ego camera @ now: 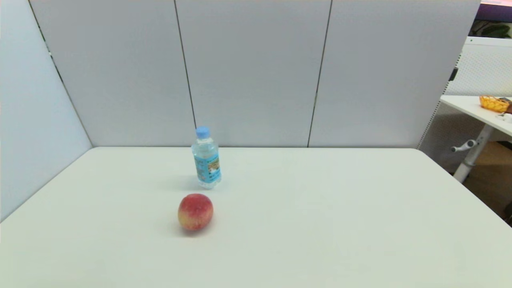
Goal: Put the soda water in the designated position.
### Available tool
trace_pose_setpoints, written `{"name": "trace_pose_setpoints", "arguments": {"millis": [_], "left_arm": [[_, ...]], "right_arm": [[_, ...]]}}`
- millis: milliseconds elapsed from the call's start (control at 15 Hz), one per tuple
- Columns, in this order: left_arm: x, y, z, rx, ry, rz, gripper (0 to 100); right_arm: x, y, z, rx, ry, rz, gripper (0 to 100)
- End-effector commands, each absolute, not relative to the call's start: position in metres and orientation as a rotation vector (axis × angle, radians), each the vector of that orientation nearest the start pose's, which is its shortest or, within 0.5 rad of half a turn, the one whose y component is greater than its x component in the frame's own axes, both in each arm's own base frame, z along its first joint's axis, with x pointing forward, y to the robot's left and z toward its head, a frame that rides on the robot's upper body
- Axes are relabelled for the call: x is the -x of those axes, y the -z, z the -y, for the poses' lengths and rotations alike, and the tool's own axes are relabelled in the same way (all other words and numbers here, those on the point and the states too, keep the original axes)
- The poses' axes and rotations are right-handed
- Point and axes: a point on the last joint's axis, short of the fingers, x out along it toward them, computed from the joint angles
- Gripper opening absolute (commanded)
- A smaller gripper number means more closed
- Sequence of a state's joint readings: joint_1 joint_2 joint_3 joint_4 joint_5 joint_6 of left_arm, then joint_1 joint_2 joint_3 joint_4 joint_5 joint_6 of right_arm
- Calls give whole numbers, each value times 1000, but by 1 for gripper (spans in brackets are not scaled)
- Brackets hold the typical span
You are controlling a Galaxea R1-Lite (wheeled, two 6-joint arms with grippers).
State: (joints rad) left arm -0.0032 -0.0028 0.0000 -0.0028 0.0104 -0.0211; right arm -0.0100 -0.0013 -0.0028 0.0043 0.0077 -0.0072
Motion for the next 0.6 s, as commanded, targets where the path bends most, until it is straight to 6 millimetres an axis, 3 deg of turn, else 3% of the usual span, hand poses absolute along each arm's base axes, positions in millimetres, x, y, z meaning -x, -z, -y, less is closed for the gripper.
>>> {"name": "trace_pose_setpoints", "arguments": {"millis": [67,600], "left_arm": [[23,-76,0,21,-8,3,100],[23,-76,0,21,-8,3,100]], "right_arm": [[23,-76,0,8,2,0,100],[23,-76,0,9,11,0,100]]}}
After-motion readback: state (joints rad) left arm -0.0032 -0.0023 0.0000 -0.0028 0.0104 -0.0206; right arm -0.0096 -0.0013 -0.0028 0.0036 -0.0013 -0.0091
